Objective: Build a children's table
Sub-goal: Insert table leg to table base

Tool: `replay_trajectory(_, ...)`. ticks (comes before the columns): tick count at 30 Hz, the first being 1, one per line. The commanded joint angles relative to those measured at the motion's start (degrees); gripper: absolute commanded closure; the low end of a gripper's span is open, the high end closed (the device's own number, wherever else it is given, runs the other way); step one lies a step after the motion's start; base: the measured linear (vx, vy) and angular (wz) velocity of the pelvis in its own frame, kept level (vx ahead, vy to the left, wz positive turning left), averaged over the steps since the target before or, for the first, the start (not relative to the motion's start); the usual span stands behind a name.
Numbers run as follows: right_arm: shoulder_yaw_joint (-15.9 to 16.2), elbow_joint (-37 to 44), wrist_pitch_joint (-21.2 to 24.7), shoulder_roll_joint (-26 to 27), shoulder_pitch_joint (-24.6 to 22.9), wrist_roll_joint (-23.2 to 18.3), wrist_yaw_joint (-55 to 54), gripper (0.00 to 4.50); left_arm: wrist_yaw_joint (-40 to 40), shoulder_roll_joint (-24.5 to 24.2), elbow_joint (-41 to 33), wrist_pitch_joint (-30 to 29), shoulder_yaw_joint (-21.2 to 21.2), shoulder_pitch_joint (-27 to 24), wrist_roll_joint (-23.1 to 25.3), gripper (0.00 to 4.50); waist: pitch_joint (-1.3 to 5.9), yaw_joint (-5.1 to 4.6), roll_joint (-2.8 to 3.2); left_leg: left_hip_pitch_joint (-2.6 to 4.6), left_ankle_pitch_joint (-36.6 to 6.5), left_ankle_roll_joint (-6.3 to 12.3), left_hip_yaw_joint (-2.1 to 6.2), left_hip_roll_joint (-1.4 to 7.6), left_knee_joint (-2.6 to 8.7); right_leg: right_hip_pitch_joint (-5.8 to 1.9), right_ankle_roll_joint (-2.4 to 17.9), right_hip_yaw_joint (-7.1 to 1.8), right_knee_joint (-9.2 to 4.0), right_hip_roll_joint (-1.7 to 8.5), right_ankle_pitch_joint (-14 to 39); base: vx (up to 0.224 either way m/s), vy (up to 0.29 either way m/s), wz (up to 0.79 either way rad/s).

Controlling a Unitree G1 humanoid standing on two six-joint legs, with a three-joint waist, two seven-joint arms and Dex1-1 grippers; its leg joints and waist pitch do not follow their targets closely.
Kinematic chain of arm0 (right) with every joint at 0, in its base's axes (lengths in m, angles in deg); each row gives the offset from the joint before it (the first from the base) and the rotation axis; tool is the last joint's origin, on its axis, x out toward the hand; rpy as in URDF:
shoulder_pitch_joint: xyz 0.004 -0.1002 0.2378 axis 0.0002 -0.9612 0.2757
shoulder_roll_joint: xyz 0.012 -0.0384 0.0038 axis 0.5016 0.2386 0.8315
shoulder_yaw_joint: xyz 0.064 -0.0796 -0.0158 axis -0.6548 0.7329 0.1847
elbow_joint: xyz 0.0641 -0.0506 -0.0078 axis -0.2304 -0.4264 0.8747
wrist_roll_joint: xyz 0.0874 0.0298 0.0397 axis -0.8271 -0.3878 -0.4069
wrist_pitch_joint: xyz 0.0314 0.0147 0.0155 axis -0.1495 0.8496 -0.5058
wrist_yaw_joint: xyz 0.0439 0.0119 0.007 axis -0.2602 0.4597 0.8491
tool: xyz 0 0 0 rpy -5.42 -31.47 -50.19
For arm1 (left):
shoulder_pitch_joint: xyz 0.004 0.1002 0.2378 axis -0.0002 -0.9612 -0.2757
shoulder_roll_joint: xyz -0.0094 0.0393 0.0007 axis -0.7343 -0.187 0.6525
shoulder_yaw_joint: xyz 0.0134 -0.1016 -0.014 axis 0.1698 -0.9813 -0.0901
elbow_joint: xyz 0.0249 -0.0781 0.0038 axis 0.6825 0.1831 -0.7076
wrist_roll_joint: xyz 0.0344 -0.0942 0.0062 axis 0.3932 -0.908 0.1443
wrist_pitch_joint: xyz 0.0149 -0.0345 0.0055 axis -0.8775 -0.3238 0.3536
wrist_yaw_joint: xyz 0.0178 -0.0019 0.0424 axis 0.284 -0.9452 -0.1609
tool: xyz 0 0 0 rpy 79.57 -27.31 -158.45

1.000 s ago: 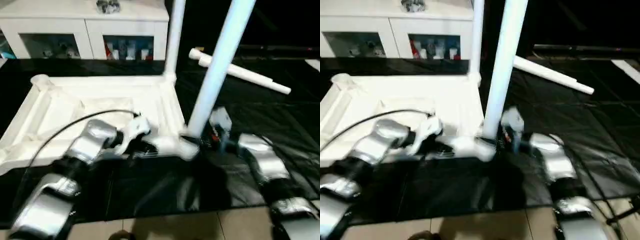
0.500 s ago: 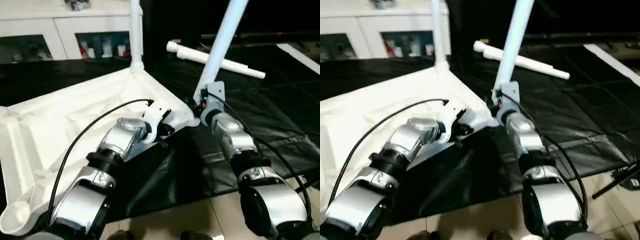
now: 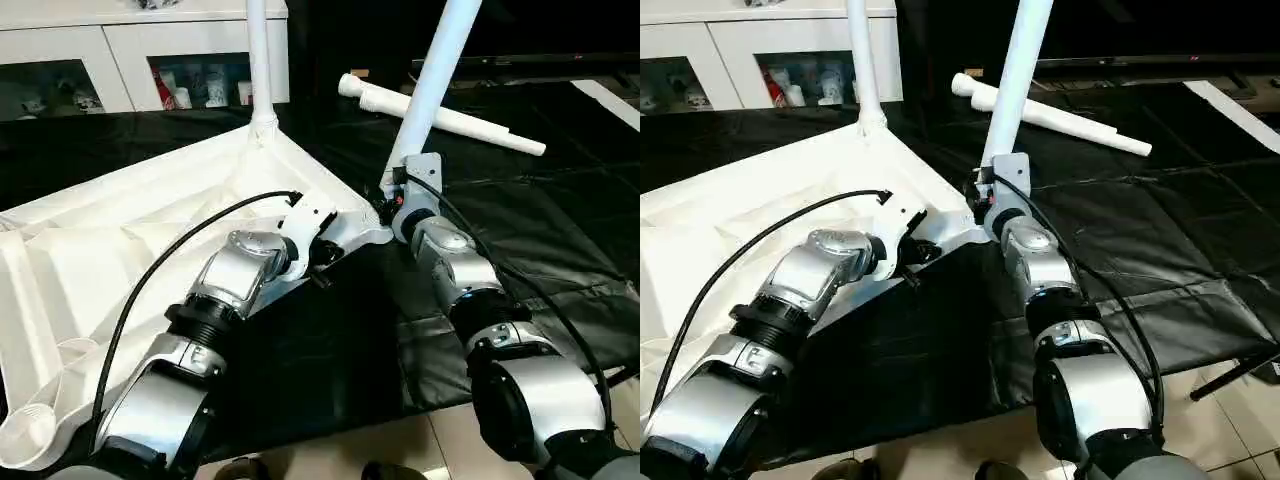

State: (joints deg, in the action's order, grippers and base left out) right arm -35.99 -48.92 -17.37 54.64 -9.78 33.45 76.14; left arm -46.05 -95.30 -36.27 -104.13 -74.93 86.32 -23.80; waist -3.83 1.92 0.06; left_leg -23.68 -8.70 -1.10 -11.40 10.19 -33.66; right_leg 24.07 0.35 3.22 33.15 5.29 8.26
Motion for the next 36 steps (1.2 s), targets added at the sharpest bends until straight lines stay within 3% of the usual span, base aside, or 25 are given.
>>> replay_trajectory(1,1.32,-5.38,4.38,3.86,-2.55,-0.13,3.32,1.81,-2.11,0.51,-6.07,1.73,-2.17,3.16,-1.39,4.5,4.74,0.32,0.28,2.3,-13.98,2.49,1.13,2.76,3.94,-3.05,14.75,-1.64,-2.93,2.94,10.58,0.0,0.0,0.0)
replay_trajectory(3,1.25,-5.46,4.27,3.78,-2.45,-0.13,3.38,1.75,-1.98,0.45,-6.21,1.71,-2.07,3.01,-1.41,4.5,4.72,-0.02,0.32,2.11,-16.61,0.74,1.43,2.68,4.26,-3.28,13.53,-1.64,-3.0,3.02,13.49,0.0,0.0,0.0)
replay_trajectory(5,1.22,-5.56,4.07,3.66,-2.37,-0.02,3.32,1.48,-1.81,0.37,-6.34,1.69,-1.93,2.85,-1.39,4.5,4.81,0.01,0.28,2.45,-16.47,0.4,1.28,2.69,4.11,-2.92,13.31,-1.77,-3.15,3.0,12.98,0.0,0.0,0.0)
replay_trajectory(9,0.93,-5.78,3.73,3.28,-2.37,0.14,3.31,1.27,-1.31,0.11,-6.75,1.62,-1.52,2.48,-1.28,4.5,4.88,0.22,0.34,2.37,-15.31,0.75,1.21,2.64,4.02,-3.01,13.77,-1.76,-2.95,2.96,11.08,0.0,0.0,0.0)
replay_trajectory(12,0.54,-6.12,3.42,2.95,-2.42,0.24,3.4,1.17,-1.08,-0.2,-6.91,1.69,-1.15,2.36,-1.37,4.5,5.11,0.32,0.41,2.25,-12.22,1.9,1.12,2.6,3.77,-3.16,14.8,-1.69,-2.49,2.91,6.84,0.0,0.0,0.0)
replay_trajectory(13,0.49,-6.15,3.36,2.88,-2.46,0.25,3.44,0.88,-1.0,-0.28,-6.99,1.66,-1.07,2.33,-1.43,4.5,5.11,0.33,0.42,2.27,-12.12,2.2,1.08,2.59,3.72,-3.19,15.08,-1.68,-2.47,2.94,6.64,0.0,0.0,0.0)
replay_trajectory(23,0.58,-6.07,2.63,2.17,-2.56,0.51,3.86,0.04,-0.31,-1.1,-6.61,2.0,-0.75,2.28,-1.3,4.5,5.11,0.31,0.4,2.29,-12.04,2.47,1.09,2.61,3.64,-3.3,15.3,-1.65,-2.46,2.96,7.19,0.0,0.0,0.0)
replay_trajectory(31,1.43,-5.26,2.67,1.56,-3.74,1.37,5.5,0.04,-0.25,-2.72,-4.32,3.93,-0.58,2.68,-0.39,4.5,5.15,0.35,0.32,2.32,-12.05,2.54,1.09,2.61,3.59,-3.33,15.33,-1.63,-2.42,2.97,7.34,0.0,0.0,0.0)
replay_trajectory(35,1.72,-4.85,2.63,1.52,-4.23,1.53,6.13,0.04,1.02,-3.67,-3.95,6.73,0.25,2.23,0.2,4.5,5.13,0.37,0.21,2.35,-11.87,2.74,1.07,2.65,3.59,-3.27,15.05,-1.67,-2.45,2.99,7.91,0.0,0.0,0.0)
replay_trajectory(36,2.02,-4.44,2.39,1.51,-4.64,1.61,7.07,0.04,3.97,-5.24,-3.51,10.33,2.0,1.4,1.04,4.5,5.11,0.41,0.16,2.39,-11.87,2.77,1.09,2.65,3.59,-3.22,15.03,-1.68,-2.53,3.02,8.23,0.0,0.0,0.0)
